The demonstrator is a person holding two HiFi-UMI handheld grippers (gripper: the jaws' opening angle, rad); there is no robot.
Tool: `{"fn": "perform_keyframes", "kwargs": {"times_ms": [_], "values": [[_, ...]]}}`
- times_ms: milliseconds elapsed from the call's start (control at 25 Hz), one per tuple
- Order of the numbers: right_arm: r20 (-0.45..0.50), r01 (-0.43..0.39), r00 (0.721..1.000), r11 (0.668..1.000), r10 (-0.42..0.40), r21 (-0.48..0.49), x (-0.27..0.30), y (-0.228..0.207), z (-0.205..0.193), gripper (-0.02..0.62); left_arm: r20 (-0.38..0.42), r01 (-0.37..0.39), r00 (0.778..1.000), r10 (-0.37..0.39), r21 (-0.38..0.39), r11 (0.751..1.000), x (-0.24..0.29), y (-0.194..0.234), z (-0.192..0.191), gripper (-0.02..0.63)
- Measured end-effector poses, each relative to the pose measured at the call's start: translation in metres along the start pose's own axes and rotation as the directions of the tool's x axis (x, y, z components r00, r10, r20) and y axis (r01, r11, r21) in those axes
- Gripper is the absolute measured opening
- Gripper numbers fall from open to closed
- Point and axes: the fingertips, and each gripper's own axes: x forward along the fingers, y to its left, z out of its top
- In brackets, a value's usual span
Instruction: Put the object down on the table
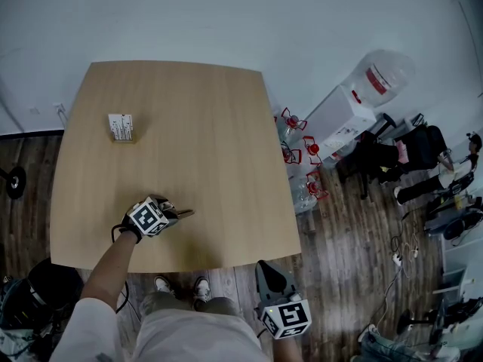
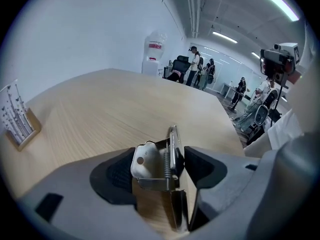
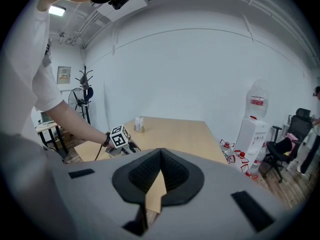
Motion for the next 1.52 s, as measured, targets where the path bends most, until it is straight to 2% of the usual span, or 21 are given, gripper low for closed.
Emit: {"fn": "perform_keyframes", "kwargs": {"times_ms": [200, 400, 760, 1000, 1360, 1440, 1520], "values": [[0.002, 0.001, 1.0, 1.0, -0.001, -0.002, -0.001, 0.001, 0.001, -0.003, -0.016, -0.008, 1.0, 0.009, 0.021, 1.0, -0.001, 0.002, -0.001, 0.293], [-0.002, 0.01, 1.0, 1.0, -0.01, 0.001, -0.005, 0.002, -0.002, -0.003, -0.047, -0.03, 0.998, 0.035, 0.091, 0.995, 0.005, 0.004, -0.003, 0.307], [-0.005, 0.021, 1.0, 1.0, -0.021, 0.011, -0.009, -0.002, -0.006, -0.003, -0.041, -0.097, 0.994, 0.105, 0.166, 0.981, 0.011, 0.009, 0.004, 0.327], [-0.004, 0.017, 1.0, 1.0, -0.017, 0.01, -0.009, -0.003, -0.005, -0.003, -0.026, -0.134, 0.99, 0.141, 0.174, 0.976, 0.008, 0.011, 0.006, 0.341], [0.005, -0.027, 1.0, 1.0, 0.027, -0.003, -0.001, 0.0, -0.009, -0.003, 0.084, -0.213, 0.975, 0.206, 0.09, 0.973, -0.008, 0.017, 0.018, 0.344], [0.013, -0.049, 0.999, 0.999, 0.049, -0.013, 0.004, 0.005, -0.008, -0.003, 0.128, -0.242, 0.963, 0.237, 0.026, 0.97, -0.016, 0.018, 0.018, 0.344], [0.025, -0.076, 0.997, 0.997, 0.077, -0.026, 0.01, 0.01, -0.006, -0.003, 0.187, -0.271, 0.941, 0.28, -0.075, 0.96, -0.029, 0.02, 0.016, 0.344]]}}
